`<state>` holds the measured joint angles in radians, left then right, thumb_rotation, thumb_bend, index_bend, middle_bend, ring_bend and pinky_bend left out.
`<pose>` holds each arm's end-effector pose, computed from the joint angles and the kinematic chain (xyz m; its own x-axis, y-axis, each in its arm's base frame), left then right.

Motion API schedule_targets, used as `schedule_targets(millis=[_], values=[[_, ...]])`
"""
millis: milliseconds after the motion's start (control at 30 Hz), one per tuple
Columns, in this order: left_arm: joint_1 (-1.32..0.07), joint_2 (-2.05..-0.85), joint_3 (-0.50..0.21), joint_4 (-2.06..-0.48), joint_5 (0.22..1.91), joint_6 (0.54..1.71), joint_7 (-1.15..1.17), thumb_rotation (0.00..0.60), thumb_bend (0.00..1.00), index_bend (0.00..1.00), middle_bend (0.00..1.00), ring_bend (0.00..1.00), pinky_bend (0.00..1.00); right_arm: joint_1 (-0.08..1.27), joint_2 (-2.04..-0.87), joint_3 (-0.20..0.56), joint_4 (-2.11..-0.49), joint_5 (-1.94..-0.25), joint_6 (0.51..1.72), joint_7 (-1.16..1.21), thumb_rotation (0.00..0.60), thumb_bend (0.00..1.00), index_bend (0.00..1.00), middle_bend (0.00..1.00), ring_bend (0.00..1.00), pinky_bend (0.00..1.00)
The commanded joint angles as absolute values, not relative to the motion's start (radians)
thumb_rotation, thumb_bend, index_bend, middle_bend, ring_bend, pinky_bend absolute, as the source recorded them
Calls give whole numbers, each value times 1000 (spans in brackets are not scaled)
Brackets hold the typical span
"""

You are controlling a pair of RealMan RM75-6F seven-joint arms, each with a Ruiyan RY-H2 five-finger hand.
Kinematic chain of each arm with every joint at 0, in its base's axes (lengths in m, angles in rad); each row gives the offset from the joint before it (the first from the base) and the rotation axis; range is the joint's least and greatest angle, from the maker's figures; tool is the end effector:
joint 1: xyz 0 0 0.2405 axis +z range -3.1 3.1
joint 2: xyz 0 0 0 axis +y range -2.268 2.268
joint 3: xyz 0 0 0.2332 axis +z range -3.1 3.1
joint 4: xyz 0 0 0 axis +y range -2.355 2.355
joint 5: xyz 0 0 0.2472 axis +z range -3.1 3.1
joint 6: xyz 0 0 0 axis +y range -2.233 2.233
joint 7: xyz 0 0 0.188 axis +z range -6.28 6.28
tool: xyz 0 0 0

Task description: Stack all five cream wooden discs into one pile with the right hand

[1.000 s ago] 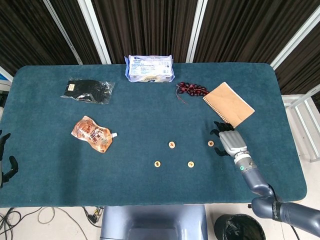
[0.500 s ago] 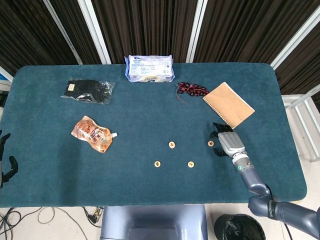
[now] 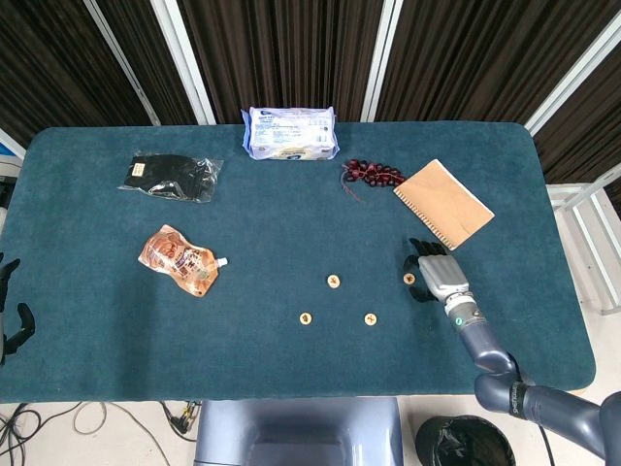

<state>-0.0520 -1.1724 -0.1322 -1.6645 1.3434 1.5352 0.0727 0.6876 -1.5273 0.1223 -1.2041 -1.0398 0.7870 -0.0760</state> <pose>-0.3097 0.2317 0.1258 0.3534 -0.0996 0.9302 0.9271 0.1700 -0.3341 -0.2464 -0.4020 -0.0544 0.3613 -0.4117 0.8366 -0.9314 -0.1177 0.3444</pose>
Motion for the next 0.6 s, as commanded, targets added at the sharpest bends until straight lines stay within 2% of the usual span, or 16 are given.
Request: schedule_targets(millis=[33, 600], values=[[-52, -1173, -131, -1664, 1345, 1536, 73, 600, 623, 135, 0, 0, 0, 688, -1534, 128, -1195, -1042, 784, -71, 600, 428, 415, 0, 0, 0], [-49, -1173, -129, -1662, 1347, 1539, 78, 600, 624, 140, 0, 0, 0, 679, -1547, 146, -1160, -1047, 765, -52, 600, 428, 457, 0, 0, 0]])
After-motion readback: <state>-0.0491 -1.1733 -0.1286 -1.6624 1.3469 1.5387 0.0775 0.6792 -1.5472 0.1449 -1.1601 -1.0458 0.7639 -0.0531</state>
